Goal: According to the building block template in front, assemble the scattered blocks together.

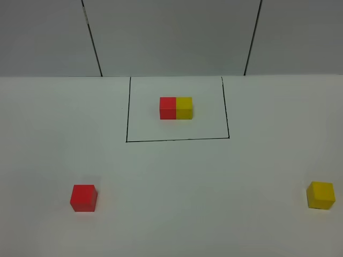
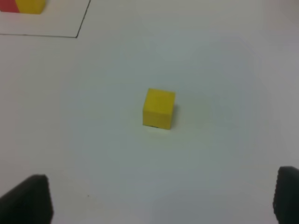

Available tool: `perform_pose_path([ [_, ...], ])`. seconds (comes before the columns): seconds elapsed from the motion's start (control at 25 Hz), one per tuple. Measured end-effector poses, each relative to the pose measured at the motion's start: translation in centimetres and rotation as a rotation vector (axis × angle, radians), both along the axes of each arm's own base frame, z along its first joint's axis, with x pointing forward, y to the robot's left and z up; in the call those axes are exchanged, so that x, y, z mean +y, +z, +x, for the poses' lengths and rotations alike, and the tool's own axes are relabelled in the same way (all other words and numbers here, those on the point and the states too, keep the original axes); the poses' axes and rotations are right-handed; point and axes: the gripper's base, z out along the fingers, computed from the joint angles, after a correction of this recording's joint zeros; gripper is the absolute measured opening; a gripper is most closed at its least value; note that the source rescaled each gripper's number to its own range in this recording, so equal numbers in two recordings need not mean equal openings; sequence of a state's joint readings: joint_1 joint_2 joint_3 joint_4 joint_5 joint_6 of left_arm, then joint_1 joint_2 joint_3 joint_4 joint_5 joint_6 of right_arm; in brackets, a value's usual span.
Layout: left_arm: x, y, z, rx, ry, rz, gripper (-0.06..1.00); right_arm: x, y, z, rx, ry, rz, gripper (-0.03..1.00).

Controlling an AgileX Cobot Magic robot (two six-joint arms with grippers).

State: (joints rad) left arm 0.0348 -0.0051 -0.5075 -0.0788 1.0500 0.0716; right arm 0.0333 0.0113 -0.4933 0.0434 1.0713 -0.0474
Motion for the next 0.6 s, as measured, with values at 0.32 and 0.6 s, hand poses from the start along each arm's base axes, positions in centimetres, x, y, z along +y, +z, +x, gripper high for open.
perform_pose_path([
  [0.32, 0.0, 0.0, 0.0, 0.0, 0.0, -0.001, 0.65, 0.0, 0.0, 0.0, 0.0, 0.0, 0.0, 1.0],
  [0.6, 0.0, 0.0, 0.0, 0.0, 0.0, -0.001, 0.65, 0.0, 0.0, 0.0, 0.0, -0.001, 0.001, 1.0],
])
